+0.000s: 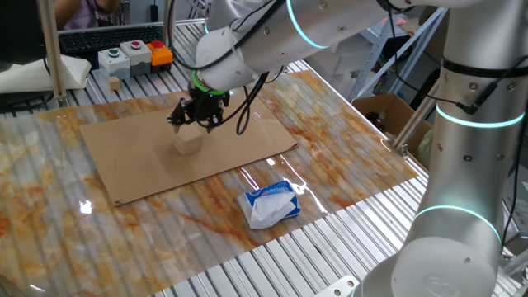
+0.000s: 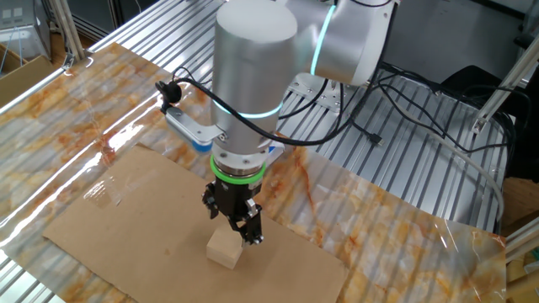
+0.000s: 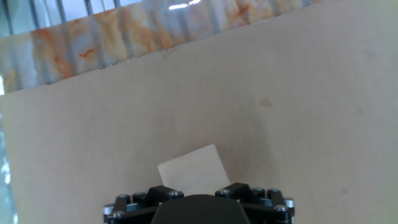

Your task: Hold a small block with the gripper and sweep it from left to right on the table

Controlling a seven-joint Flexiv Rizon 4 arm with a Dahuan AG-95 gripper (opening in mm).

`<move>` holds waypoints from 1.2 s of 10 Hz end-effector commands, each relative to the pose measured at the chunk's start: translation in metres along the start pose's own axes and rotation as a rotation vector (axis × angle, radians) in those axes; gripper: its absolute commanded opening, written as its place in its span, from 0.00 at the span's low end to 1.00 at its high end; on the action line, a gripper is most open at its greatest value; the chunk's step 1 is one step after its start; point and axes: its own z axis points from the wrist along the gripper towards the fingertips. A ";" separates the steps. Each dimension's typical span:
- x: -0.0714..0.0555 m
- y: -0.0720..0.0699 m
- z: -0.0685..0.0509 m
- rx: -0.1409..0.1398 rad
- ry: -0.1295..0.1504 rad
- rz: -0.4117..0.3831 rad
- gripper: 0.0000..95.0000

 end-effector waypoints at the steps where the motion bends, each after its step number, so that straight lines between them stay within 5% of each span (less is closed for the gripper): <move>1: -0.001 0.000 0.002 0.002 0.002 -0.017 0.80; 4: -0.001 0.000 0.002 0.006 0.011 -0.045 0.80; 8: -0.001 0.000 0.002 0.051 0.040 -0.071 0.80; 12: -0.001 0.000 0.002 0.039 0.040 -0.017 0.80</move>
